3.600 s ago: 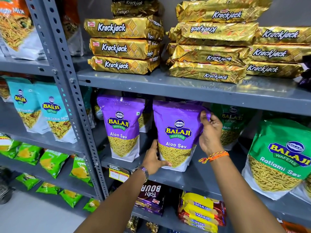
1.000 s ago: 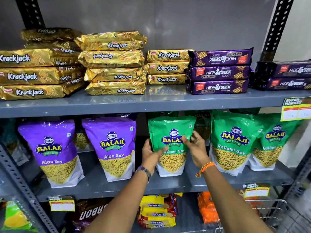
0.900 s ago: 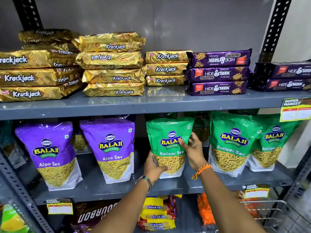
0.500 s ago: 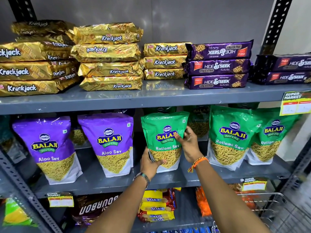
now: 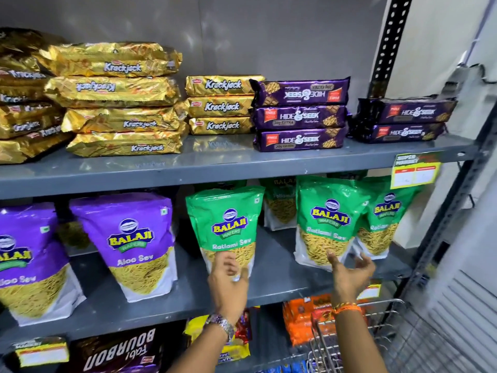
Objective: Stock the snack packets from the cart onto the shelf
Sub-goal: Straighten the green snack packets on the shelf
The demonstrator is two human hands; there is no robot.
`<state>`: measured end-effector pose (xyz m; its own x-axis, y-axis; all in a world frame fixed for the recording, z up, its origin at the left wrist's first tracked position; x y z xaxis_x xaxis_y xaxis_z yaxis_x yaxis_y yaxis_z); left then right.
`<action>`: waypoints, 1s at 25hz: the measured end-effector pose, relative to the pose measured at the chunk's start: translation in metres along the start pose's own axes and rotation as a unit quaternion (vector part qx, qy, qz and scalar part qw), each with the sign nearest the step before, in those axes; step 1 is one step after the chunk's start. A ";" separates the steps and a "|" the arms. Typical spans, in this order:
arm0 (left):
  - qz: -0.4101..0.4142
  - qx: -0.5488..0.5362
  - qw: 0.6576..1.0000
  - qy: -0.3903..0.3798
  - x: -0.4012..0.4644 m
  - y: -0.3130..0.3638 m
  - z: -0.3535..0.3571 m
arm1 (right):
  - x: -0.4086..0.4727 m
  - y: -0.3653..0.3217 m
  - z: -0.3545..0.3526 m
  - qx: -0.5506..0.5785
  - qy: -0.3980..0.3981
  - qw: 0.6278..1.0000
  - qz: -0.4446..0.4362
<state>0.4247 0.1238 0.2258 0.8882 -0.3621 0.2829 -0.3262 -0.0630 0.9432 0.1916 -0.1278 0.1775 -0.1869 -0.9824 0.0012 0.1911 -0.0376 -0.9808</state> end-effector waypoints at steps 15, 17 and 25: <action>-0.219 -0.226 0.909 -0.272 0.002 -0.018 0.215 | 0.044 0.004 0.037 -0.066 -0.305 0.950 -0.029; -0.229 -0.224 0.910 -0.263 -0.006 -0.021 0.204 | 0.045 0.005 0.045 -0.062 -0.327 0.943 -0.021; -0.227 -0.225 0.915 -0.247 -0.010 -0.031 0.195 | 0.042 0.003 0.058 -0.020 -0.346 0.937 0.054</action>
<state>0.3631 -0.0515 0.1599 0.6084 -0.7764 -0.1648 0.3057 0.0376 0.9514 0.2404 -0.1796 0.1863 0.5028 -0.8643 0.0145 0.1350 0.0620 -0.9889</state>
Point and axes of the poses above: each hand's wrist, its own x-axis towards the middle knuckle, its own z-axis out of the palm, y = z × x, the point moved 8 cm from there along x, towards the middle knuckle
